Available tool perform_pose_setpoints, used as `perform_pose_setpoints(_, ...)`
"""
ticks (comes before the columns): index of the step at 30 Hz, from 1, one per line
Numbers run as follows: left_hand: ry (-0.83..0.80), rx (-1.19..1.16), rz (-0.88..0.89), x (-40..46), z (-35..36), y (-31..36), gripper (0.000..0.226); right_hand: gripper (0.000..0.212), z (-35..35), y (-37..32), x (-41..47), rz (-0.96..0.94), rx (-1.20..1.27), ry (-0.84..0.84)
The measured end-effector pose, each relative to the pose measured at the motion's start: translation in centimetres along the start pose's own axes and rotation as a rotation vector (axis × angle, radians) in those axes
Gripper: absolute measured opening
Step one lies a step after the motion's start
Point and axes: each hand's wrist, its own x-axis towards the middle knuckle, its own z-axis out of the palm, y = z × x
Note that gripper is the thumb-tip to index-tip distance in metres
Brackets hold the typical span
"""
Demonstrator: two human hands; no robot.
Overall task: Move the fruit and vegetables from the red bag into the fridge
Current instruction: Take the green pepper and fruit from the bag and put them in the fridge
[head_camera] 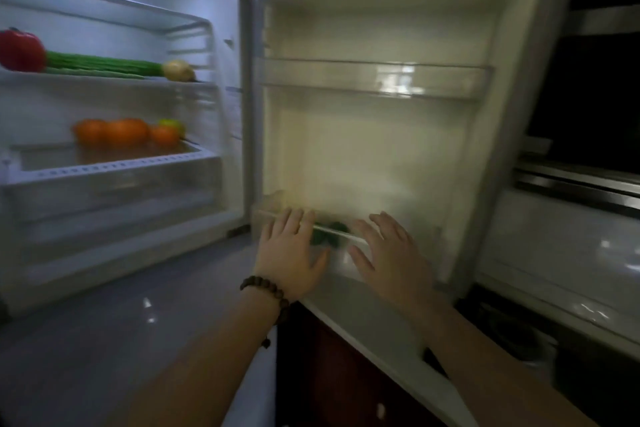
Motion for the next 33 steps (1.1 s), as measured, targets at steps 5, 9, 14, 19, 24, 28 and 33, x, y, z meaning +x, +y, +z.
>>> perform_pose_setpoints(5, -0.077, -0.11, 0.199, -2.2, 2.6, 10.8, 0.075, 0.063, -6.0, 6.5, -8.7, 0.188, -0.102, -0.02)
perform_pose_setpoints(9, -0.126, -0.234, 0.344, -4.4, 3.5, 19.4, 0.074, 0.056, -10.8, 10.8, -15.8, 0.356, -0.206, -0.004)
perform_pose_setpoints(14, -0.185, -0.393, 0.521, -7.8, 4.3, 28.8, 0.069, 0.052, -16.0, 14.0, -24.8, 0.59, -0.316, 0.049)
perform_pose_setpoints(19, -0.23, -0.449, 0.697, -11.0, 4.3, 36.5, 0.069, 0.051, -20.4, 15.8, -32.6, 0.806, -0.388, 0.107)
perform_pose_setpoints(24, -0.315, -0.54, 0.829, -14.6, 4.8, 43.4, 0.068, 0.05, -23.3, 16.7, -39.6, 0.986, -0.457, 0.129)
perform_pose_setpoints(28, -0.401, -0.577, 0.941, -17.7, 5.5, 48.4, 0.069, 0.053, -24.8, 17.4, -44.4, 1.161, -0.51, 0.107)
perform_pose_setpoints(33, -0.453, -0.62, 1.07, -20.4, 6.5, 53.9, 0.07, 0.055, -27.0, 18.2, -48.9, 1.339, -0.566, 0.107)
